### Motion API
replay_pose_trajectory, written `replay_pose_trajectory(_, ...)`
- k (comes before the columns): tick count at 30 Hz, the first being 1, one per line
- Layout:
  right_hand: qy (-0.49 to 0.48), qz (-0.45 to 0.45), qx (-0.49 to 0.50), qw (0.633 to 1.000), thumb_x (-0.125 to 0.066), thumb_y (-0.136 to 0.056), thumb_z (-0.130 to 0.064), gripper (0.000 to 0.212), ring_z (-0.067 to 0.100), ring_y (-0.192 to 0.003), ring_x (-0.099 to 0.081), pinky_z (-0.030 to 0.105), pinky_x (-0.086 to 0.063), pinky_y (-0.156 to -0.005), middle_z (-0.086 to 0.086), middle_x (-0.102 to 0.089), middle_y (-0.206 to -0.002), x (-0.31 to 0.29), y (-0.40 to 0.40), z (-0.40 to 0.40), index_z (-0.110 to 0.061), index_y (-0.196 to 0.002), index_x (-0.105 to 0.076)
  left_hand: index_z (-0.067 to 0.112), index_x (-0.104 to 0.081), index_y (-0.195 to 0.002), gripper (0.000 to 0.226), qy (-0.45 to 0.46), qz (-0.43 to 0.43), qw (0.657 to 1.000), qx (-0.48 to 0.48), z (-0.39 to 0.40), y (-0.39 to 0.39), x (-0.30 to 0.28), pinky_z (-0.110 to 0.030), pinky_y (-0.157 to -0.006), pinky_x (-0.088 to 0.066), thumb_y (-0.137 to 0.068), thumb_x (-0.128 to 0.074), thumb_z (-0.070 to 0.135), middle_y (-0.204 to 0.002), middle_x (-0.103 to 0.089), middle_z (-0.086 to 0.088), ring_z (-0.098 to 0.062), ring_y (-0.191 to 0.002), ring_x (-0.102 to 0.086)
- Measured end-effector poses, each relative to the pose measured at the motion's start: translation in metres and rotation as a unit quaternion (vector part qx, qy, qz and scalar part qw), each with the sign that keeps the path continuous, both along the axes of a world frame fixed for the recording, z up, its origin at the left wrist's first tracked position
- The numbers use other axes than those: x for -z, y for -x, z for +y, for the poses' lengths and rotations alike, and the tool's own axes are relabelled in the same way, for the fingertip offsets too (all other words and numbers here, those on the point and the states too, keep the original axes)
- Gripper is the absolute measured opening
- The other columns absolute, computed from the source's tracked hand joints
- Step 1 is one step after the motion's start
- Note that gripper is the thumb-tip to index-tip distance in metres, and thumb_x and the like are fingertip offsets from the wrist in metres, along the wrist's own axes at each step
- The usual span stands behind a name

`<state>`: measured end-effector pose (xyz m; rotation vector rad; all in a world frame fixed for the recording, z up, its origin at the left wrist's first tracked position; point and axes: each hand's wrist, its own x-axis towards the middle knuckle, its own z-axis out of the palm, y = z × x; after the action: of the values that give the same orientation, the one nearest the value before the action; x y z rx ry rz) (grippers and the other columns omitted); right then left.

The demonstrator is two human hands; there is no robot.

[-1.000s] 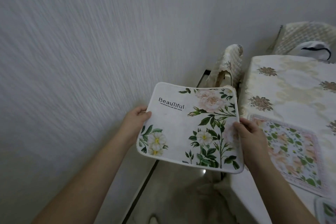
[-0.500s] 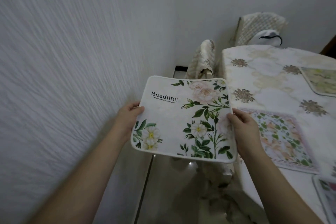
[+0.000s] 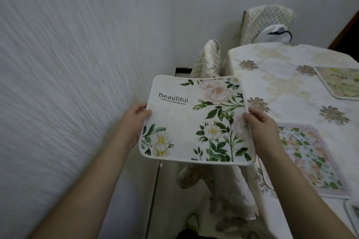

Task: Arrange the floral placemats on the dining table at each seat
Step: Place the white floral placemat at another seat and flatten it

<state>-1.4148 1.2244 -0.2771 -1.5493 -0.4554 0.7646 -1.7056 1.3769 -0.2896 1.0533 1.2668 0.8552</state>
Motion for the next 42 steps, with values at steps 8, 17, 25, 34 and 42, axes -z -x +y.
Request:
replay_pose_trajectory(8, -0.015, 0.024, -0.018, 0.999, -0.062, -0.093, -0.013, 0.018, 0.011, -0.072, -0.074, 0.022, -0.056, -0.054, -0.002, -0.076, -0.089, -0.004, -0.027, 0.08, -0.016, -0.109, -0.069, 0.006, -0.062, -0.113, 0.023, -0.017, 0.034, 0.999, -0.021, 0.071, -0.026, -0.008, -0.034, -0.064, -0.052, -0.092, -0.053, 0.004, -0.099, -0.068, -0.018, -0.026, -0.075, -0.064)
replay_pose_trajectory(17, -0.007, 0.025, -0.008, 1.0, -0.063, -0.093, -0.017, 0.015, 0.018, -0.078, -0.074, 0.034, -0.058, -0.065, -0.001, -0.077, -0.091, 0.003, -0.057, 0.137, -0.021, -0.106, -0.07, 0.011, -0.061, -0.103, 0.017, 0.007, 0.035, 0.999, -0.007, 0.14, -0.063, -0.009, -0.034, -0.062, -0.05, -0.089, -0.051, 0.007, -0.094, -0.068, -0.016, -0.026, -0.073, -0.063)
replay_pose_trajectory(25, -0.02, 0.033, 0.036, 0.999, -0.06, -0.094, -0.013, 0.013, 0.017, -0.07, -0.074, 0.028, -0.057, -0.056, 0.003, -0.076, -0.088, -0.003, -0.069, 0.184, -0.018, -0.102, -0.069, 0.016, -0.063, -0.087, 0.014, 0.006, 0.023, 1.0, 0.019, 0.209, -0.097, -0.018, -0.042, -0.072, -0.049, -0.077, -0.054, 0.013, -0.09, -0.066, -0.015, -0.027, -0.076, -0.062)
replay_pose_trajectory(34, -0.014, 0.014, 0.073, 0.997, -0.062, -0.093, -0.015, 0.018, 0.023, -0.08, -0.074, 0.04, -0.06, -0.07, 0.007, -0.075, -0.096, -0.008, -0.094, 0.228, -0.016, -0.11, -0.069, 0.011, -0.058, -0.088, 0.014, 0.033, -0.013, 0.998, 0.042, 0.267, -0.133, -0.014, -0.032, -0.061, -0.045, -0.082, -0.048, 0.004, -0.08, -0.059, -0.014, -0.025, -0.068, -0.055)
replay_pose_trajectory(42, 0.003, 0.006, 0.081, 0.997, -0.063, -0.093, -0.015, 0.016, 0.024, -0.081, -0.074, 0.04, -0.06, -0.07, 0.005, -0.076, -0.095, -0.003, -0.14, 0.25, -0.017, -0.107, -0.07, 0.007, -0.055, -0.086, 0.011, 0.04, 0.002, 0.997, 0.059, 0.296, -0.181, -0.006, -0.029, -0.055, -0.039, -0.081, -0.046, 0.001, -0.07, -0.05, -0.014, -0.022, -0.061, -0.047)
